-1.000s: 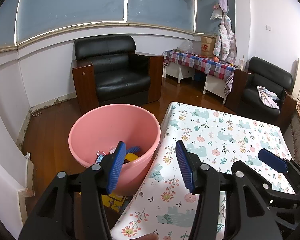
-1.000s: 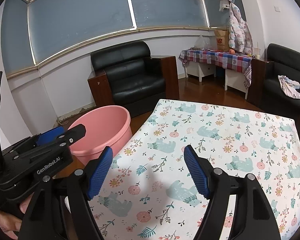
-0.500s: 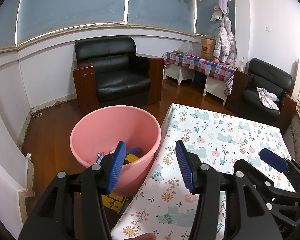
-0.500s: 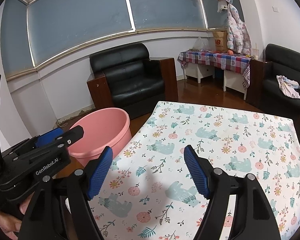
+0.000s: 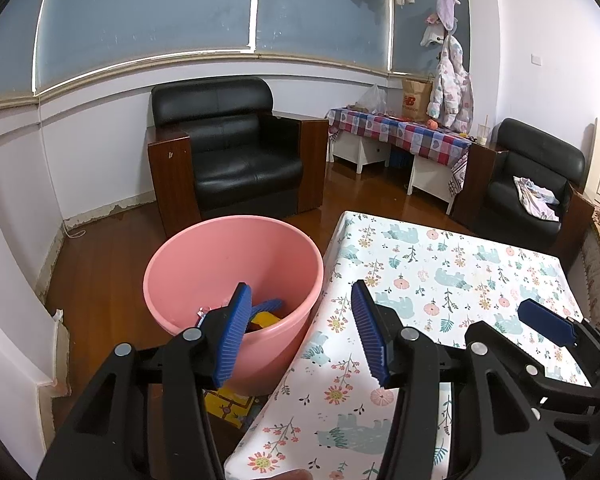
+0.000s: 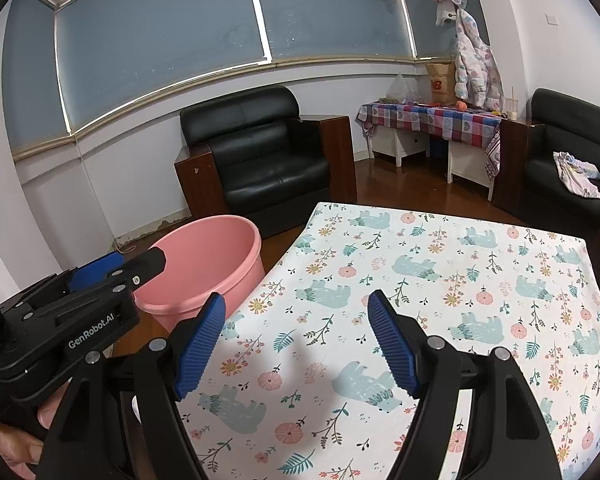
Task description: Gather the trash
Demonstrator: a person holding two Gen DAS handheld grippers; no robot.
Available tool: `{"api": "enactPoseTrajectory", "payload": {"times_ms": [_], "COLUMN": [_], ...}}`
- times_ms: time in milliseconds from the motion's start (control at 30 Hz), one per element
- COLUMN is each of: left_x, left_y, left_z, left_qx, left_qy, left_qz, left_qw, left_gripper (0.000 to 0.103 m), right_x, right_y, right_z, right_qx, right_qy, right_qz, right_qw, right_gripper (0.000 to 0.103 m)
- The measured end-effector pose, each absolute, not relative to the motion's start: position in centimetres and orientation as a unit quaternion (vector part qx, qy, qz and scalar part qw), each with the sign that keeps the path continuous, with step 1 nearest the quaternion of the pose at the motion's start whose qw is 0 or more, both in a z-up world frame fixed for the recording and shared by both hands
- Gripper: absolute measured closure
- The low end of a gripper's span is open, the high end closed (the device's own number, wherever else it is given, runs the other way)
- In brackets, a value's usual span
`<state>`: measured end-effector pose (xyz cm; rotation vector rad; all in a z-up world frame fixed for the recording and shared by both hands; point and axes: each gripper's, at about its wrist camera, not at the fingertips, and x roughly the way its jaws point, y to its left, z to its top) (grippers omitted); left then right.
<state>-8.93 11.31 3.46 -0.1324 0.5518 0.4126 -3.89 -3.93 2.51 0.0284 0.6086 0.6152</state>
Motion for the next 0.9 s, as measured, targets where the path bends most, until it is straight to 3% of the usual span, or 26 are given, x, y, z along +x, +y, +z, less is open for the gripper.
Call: {"api": "enactPoseTrajectory", "payload": {"times_ms": [900], "left_x": [-8.96], "left_y": [11.27], "left_z": [3.48], "left_qx": [-0.064], "left_qy": [0.270], "left_qz": [0.203], "left_qw": [0.939], "left_gripper": [0.051], "right_x": [-4.01], "right_y": [-3.87], "right_z": [2.43], "right_qx": [0.015], "right_qy": [0.296], "right_qz": [0.297], "right_qw": [0.908], "right_gripper": [0.031]}}
